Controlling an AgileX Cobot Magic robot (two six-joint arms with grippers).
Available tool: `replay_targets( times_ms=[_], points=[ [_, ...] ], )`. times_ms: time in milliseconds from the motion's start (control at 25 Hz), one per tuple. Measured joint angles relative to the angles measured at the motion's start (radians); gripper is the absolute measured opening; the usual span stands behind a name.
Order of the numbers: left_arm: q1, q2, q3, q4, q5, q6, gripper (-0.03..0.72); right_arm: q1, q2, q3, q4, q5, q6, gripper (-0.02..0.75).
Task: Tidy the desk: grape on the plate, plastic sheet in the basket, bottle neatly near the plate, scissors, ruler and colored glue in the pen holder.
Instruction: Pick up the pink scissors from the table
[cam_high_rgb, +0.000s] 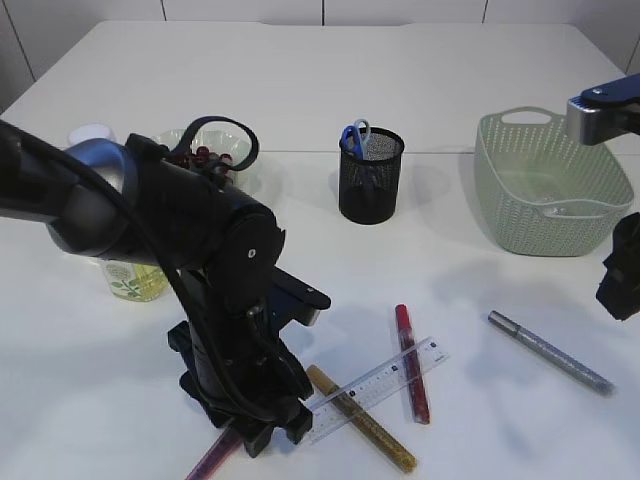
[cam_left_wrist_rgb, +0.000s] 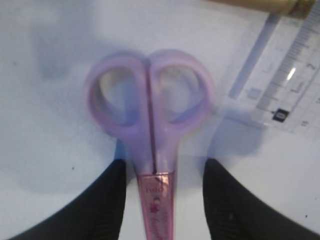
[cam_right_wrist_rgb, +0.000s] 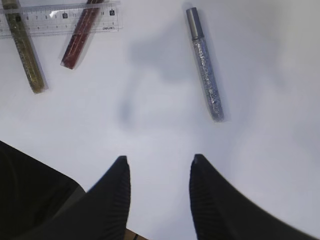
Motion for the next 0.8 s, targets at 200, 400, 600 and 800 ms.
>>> replay_targets(
  times_ms=[200, 400, 600, 800],
  points=[
    [0.000, 0.002, 0.000, 0.000, -0.016, 0.000, 0.358, 0.000, 0.000, 0.000, 0.000, 0.000, -0.002, 0.323],
    [0.000, 0.002, -0.002, 0.000, -0.032, 0.001, 0.324, 0.000, 0.000, 0.000, 0.000, 0.000, -0.006, 0.323],
    [0.000, 0.002, -0.002, 0.002, -0.044, 0.001, 0.300, 0.000, 0.000, 0.000, 0.000, 0.000, -0.007, 0.323],
    [0.000, 0.007, -0.004, 0.004, -0.046, 0.001, 0.298, 0.000, 0.000, 0.000, 0.000, 0.000, -0.013, 0.323]
  ],
)
